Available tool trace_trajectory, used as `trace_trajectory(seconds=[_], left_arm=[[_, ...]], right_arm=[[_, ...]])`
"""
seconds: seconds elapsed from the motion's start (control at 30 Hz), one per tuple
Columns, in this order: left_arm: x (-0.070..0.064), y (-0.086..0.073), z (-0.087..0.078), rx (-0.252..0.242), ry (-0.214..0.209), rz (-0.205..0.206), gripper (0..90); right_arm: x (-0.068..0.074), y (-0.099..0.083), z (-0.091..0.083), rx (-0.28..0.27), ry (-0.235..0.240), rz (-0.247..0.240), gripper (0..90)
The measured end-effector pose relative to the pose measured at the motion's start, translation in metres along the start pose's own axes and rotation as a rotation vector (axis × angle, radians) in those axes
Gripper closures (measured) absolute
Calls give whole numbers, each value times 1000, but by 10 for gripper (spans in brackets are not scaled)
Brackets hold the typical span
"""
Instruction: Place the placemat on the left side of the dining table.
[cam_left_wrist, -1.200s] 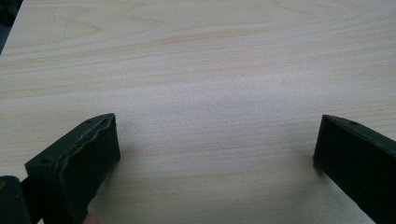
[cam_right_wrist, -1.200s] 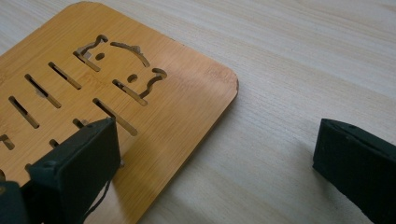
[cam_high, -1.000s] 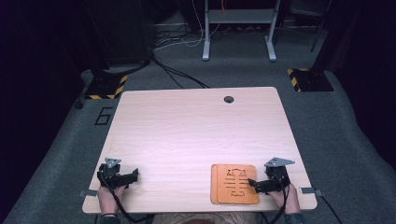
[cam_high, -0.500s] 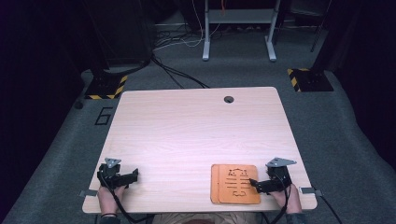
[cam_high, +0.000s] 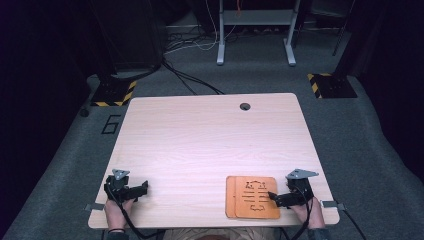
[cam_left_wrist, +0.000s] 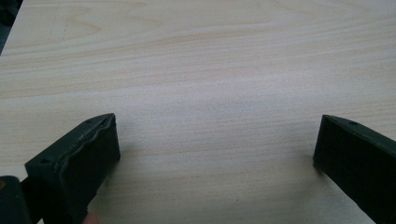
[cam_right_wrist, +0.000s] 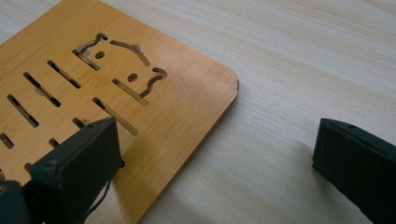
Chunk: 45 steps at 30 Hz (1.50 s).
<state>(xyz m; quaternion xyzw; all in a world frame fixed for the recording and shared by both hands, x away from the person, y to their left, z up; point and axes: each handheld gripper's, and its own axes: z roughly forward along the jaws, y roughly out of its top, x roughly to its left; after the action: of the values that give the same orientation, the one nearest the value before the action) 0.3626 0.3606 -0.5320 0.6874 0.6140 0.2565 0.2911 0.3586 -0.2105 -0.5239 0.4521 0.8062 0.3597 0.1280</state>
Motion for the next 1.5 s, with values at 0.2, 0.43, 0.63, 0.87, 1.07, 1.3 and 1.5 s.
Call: trace_trajectory(seconds=[0.2,0.43,0.63,0.87,1.07,1.3,1.5], left_arm=[[0,0,0,1,0,0,1],[0,0,0,2,1,0,1],[-1,0,0,-3,4,-3,2],[-17,6,2,32,-10,4,1],[-35,11,-1,22,-88,14,1],[-52,13,-9,-21,-155,14,0],[-70,23,-18,-48,-211,41,1]], right_arm=[[-3,-2,-2,4,-11,-7,2],[-5,-4,-5,5,-33,-3,12],[-5,-4,-5,4,-33,-4,12],[-5,-4,-5,3,-33,-4,10],[-5,-4,-5,5,-41,3,0],[-4,-4,-4,7,-49,7,0],[-4,-4,-4,6,-48,9,0]])
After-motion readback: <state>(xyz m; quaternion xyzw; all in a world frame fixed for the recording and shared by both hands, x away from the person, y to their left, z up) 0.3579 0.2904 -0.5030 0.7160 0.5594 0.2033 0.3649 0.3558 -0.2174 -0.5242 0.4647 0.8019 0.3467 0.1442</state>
